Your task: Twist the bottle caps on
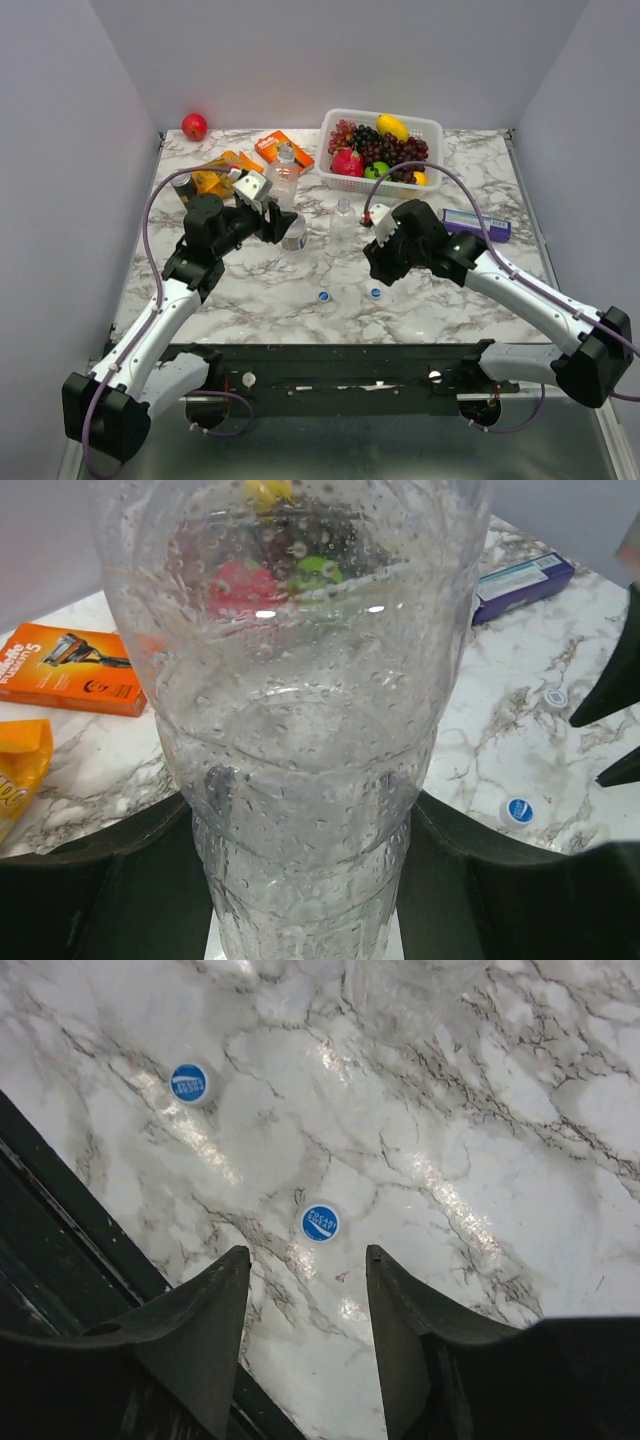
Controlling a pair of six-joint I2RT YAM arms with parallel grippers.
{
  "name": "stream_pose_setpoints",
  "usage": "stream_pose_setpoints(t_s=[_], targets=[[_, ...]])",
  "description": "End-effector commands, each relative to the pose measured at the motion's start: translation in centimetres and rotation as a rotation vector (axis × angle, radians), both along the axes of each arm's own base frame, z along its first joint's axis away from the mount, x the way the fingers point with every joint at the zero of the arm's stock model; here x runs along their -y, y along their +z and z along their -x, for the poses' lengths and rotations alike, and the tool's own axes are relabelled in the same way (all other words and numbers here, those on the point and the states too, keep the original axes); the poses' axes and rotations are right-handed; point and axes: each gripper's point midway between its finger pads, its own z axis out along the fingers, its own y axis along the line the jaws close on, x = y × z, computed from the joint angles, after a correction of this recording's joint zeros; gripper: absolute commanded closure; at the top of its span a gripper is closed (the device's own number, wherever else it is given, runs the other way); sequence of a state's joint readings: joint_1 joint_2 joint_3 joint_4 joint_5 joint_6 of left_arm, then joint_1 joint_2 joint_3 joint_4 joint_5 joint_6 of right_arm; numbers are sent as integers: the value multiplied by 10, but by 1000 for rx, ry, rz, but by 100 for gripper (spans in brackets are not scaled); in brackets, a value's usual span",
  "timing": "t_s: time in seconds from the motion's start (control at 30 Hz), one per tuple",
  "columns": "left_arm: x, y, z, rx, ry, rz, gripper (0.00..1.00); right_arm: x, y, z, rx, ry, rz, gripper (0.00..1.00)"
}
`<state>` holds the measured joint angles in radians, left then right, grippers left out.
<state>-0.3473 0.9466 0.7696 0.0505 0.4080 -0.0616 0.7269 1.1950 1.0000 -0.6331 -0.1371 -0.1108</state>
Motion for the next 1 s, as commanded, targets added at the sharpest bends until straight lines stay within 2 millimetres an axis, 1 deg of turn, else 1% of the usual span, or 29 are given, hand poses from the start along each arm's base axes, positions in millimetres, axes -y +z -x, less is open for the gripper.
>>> stream_pose_setpoints(t_s=[0.0,0.03,0.07,0.13,0.17,0.2,0.23,0.27,0.3,0.4,0.43,0.47,0.53,0.63,0.67,0.73,0.93,0.97], targets=[[12,41,5,85,-34,67,100,4,-50,8,-73,27,103,37],[11,42,5,84,-26,72,100,6,-56,5,-76,5,117,35],[8,45,6,89,-14,76,100,8,-67,1,-86,-20,150,32],[5,44,6,86,5,74,100,7,-76,0,-112,-36,156,31],[2,47,9,95,9,76,100,4,-81,0,-130,-37,158,31],[0,44,11,87,15,71,100,3,-85,0,-146,-41,163,31],[-4,44,11,94,30,60,100,0,-86,-1,-153,-50,159,31],[-6,49,15,110,36,60,100,0,-88,-2,-159,-55,166,31],[-8,46,17,101,40,51,100,0,-95,-2,-175,-55,183,32],[-14,49,22,123,54,41,100,0,-106,-1,-206,-59,207,32],[-15,52,23,135,59,41,100,-1,-108,0,-218,-60,208,32],[-17,49,26,128,61,27,100,-2,-109,0,-223,-62,209,32],[-19,50,27,126,68,22,100,-4,-115,1,-235,-56,220,32],[-23,52,28,136,82,18,100,-5,-119,0,-240,-55,230,34],[-23,53,29,139,83,19,100,-4,-123,-1,-247,-61,246,36],[-25,56,29,150,89,20,100,-5,-124,-3,-245,-61,247,36],[-27,58,29,157,99,24,100,-2,-130,-2,-252,-64,268,41],[-28,58,29,157,102,24,100,1,-132,-1,-253,-68,276,42]])
